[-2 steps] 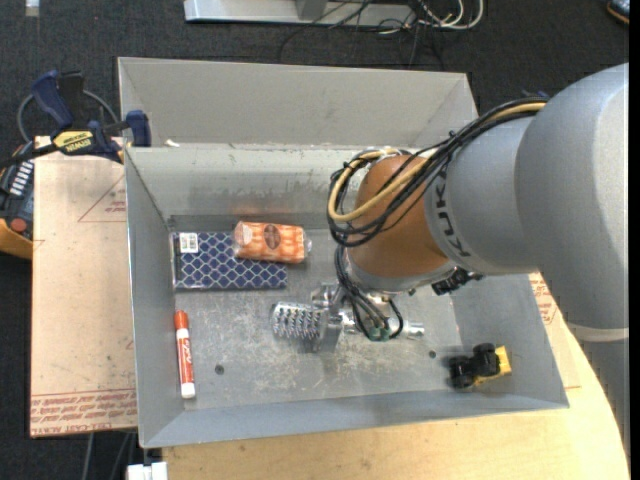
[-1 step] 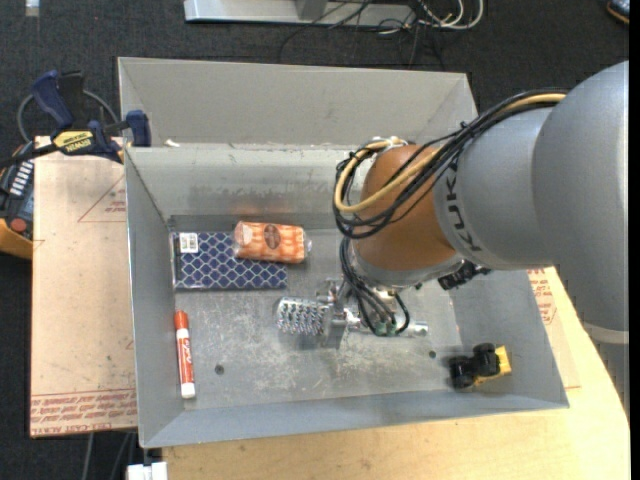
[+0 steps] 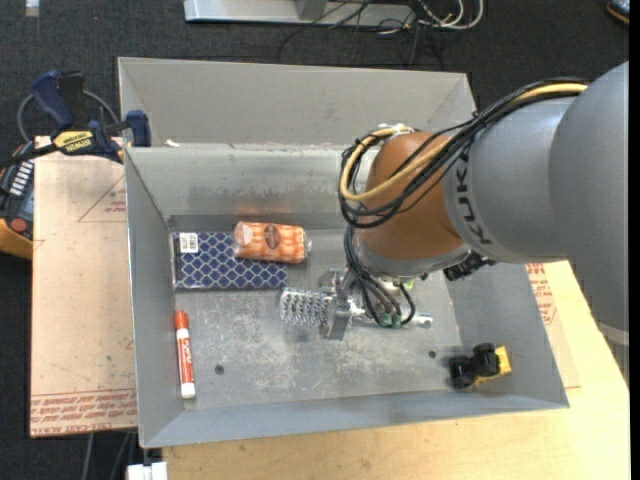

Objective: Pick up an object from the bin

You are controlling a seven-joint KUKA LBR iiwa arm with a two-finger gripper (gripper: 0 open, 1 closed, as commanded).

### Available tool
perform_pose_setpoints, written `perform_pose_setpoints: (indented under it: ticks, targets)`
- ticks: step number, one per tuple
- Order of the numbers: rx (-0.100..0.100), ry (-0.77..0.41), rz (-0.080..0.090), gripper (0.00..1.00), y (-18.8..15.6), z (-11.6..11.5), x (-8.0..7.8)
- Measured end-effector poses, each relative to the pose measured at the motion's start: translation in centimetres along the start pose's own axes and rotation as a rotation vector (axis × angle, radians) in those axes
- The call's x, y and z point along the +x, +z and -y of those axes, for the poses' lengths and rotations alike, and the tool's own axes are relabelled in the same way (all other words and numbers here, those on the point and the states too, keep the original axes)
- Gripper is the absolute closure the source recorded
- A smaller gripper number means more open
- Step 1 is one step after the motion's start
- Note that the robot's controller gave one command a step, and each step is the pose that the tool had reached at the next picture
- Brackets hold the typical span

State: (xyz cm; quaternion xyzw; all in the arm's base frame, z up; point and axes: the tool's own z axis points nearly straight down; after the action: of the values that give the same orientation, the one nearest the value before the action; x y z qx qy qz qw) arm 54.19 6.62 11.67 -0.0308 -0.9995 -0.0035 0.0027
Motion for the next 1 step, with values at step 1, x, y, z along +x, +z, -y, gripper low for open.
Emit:
perform_pose_setpoints:
  ticks: [1]
  targets:
    - [0.000, -0.001, -0.001, 1.00, -1.65, -0.01, 0.02]
